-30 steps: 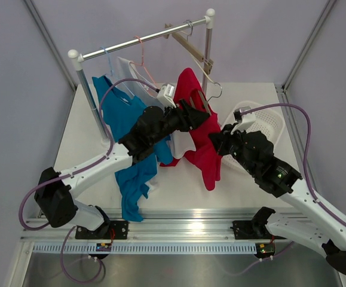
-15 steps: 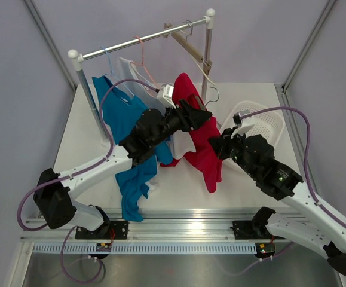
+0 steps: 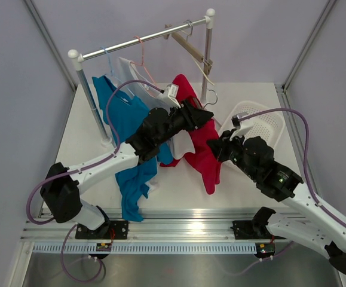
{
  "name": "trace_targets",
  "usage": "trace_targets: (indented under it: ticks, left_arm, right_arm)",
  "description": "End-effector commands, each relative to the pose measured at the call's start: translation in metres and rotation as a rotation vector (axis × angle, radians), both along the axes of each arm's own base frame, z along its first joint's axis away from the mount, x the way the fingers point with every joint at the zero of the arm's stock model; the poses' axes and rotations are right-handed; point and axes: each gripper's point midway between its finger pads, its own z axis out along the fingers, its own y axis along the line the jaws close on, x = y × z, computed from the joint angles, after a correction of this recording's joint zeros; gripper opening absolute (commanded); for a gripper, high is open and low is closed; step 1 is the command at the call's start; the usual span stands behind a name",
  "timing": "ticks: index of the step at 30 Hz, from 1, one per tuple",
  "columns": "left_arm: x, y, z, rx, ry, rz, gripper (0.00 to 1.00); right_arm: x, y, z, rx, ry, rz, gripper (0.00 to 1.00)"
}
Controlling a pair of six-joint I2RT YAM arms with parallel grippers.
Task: Remove the t-shirt from the hanger
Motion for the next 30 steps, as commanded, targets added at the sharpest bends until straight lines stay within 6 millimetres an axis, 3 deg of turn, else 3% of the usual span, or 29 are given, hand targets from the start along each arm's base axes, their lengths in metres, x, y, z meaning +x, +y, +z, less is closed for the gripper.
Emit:
trace_targets:
  ticks: [1,2,3,4,5,6,9,10,13,21,23,26,27,30]
  left_arm:
    - [-0.002,0.004,0.043,-0.102,-0.077,0.019,0.31]
    - [-0.002,0.007,0.045,-0.107,-0.080,0.025,0.26]
    - [-0.005,0.011,0.050,-0.116,-0.086,0.029,0.14]
    - [-0.006,0.014,0.051,-0.116,-0.088,0.037,0.11]
    - [-0.007,0.017,0.053,-0.118,-0.093,0.042,0.09]
    - [-0.008,0.020,0.057,-0.122,-0.100,0.049,0.07]
    - [-0.016,0.034,0.073,-0.170,-0.118,0.062,0.05]
    - [-0.021,0.040,0.087,-0.219,-0.129,0.064,0.05]
    - [-0.030,0.047,0.099,-0.285,-0.135,0.048,0.03]
    - [-0.041,0.057,0.127,-0.361,-0.173,0.034,0.00]
    - [-0.045,0.056,0.132,-0.375,-0.176,0.011,0.00]
    - [-0.054,0.052,0.137,-0.404,-0.151,-0.045,0.00]
    - [-0.058,0.052,0.138,-0.406,-0.147,-0.065,0.00]
    - [-0.061,0.061,0.148,-0.405,-0.166,-0.048,0.00]
  right_arm:
    - [-0.008,0.002,0.026,0.069,-0.057,0.029,0.00]
    - [-0.010,0.000,0.026,0.069,-0.055,0.028,0.01]
    - [-0.012,-0.001,0.022,0.062,-0.045,0.029,0.04]
    - [-0.015,-0.002,0.021,0.065,-0.040,0.034,0.12]
    - [-0.018,-0.003,0.019,0.067,-0.038,0.042,0.24]
    - [-0.021,-0.003,0.016,0.065,-0.029,0.053,0.47]
    - [-0.038,0.002,0.011,0.078,0.007,0.137,0.81]
    - [-0.048,0.008,0.010,0.104,0.034,0.188,0.85]
    - [-0.069,0.021,0.009,0.174,0.076,0.301,0.93]
    - [-0.088,0.030,-0.032,0.158,0.181,0.384,0.91]
    - [-0.087,0.031,-0.037,0.154,0.178,0.374,0.85]
    - [-0.074,0.027,-0.036,0.146,0.138,0.316,0.63]
    - [-0.072,0.027,-0.032,0.151,0.124,0.309,0.36]
    - [-0.078,0.034,-0.037,0.147,0.151,0.354,0.07]
